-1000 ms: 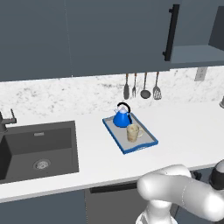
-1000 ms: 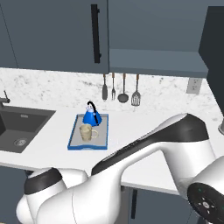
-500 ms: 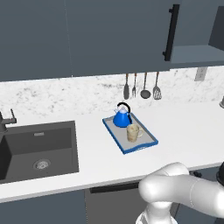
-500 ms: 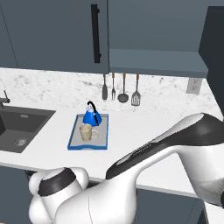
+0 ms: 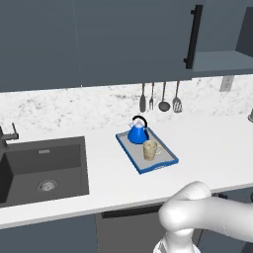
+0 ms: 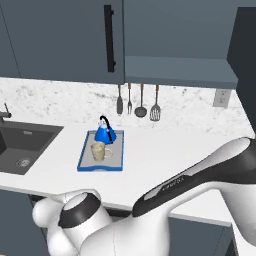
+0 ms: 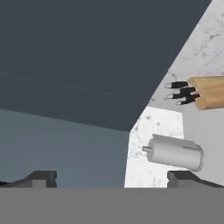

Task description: Pick the kettle from the counter and place it on the tray. Then pick the mug from the cabinet and place it on the tray. Then close the cabinet doors.

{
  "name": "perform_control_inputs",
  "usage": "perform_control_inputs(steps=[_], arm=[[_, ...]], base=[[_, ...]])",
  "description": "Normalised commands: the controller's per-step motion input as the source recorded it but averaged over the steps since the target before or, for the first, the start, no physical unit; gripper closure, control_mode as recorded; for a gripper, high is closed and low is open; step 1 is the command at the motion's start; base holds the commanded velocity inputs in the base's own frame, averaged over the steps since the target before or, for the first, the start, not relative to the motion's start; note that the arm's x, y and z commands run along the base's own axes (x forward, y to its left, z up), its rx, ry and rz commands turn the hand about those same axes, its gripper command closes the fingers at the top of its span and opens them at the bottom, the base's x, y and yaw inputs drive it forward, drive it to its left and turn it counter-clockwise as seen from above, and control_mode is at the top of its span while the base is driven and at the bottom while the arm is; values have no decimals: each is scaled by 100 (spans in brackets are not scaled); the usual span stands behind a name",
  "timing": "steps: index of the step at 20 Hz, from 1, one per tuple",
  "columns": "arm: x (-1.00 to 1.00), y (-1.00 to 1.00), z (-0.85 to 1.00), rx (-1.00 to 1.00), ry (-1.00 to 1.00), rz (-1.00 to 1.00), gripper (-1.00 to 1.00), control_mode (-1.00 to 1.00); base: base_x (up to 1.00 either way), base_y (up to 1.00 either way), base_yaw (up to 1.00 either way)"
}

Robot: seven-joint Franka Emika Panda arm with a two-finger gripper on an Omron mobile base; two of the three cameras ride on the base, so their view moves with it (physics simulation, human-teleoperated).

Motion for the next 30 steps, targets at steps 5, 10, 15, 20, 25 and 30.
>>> perform_control_inputs(steps=[5, 10, 15, 20, 25, 30], arm=[[15, 34, -2, 0, 13, 15, -100, -100], [22, 41, -2, 0, 15, 14, -100, -100], [18, 53, -7, 0, 17, 13, -100, -100], [23, 60, -9, 0, 17, 12, -100, -100], [24, 65, -16, 0, 8, 12, -100, -100], [20, 76, -26, 0, 1, 11, -100, -100]], base=[[0, 0, 0], [0, 0, 0], [0, 0, 0], [0, 0, 0], [0, 0, 0], [0, 0, 0]])
